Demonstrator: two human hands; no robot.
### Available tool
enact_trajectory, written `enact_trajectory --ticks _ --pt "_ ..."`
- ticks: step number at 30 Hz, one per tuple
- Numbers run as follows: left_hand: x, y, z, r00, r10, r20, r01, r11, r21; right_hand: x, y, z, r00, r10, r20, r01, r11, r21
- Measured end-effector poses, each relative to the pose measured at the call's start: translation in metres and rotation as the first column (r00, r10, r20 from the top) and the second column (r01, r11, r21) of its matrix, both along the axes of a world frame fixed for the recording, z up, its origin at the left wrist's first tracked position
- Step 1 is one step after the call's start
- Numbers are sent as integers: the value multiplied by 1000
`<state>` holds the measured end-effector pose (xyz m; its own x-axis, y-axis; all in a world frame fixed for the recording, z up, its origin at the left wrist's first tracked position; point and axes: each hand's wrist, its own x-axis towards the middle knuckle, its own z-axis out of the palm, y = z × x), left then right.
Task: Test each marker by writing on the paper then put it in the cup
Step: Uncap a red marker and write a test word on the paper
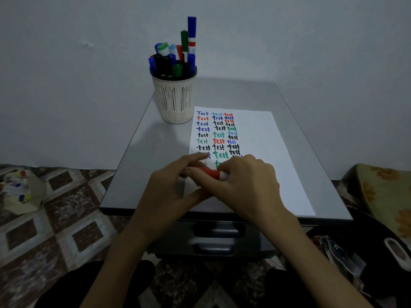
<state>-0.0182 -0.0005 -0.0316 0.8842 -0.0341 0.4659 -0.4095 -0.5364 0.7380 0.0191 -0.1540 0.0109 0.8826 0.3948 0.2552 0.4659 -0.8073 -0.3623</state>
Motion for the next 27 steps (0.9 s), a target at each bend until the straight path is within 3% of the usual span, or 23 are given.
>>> enact_trajectory --ticks 2,4,7,12,19,24,27 --pt "2 11 -4 992 121 -32 -108 958 265 2 -3 -1 999 -27 28 26 999 19" --pt "1 19 -8 963 248 -106 -162 846 507 6 -7 -4 995 -44 85 41 998 41" --pt "0 19 -14 938 315 -146 -130 710 692 13 -12 -9 993 -34 117 28 998 53" --pt "0 15 -14 929 341 -146 -134 675 725 23 -16 -17 993 6 122 -12 999 44" --pt "0 14 -14 927 344 -150 -132 672 728 26 -17 -21 995 -31 95 7 969 247" --pt "0 14 -15 930 343 -134 -152 689 709 61 -7 -4 974 97 -204 45 802 596" --pt "-1 14 -14 932 337 -131 -162 712 683 91 4 17 962 155 -224 35 747 664"
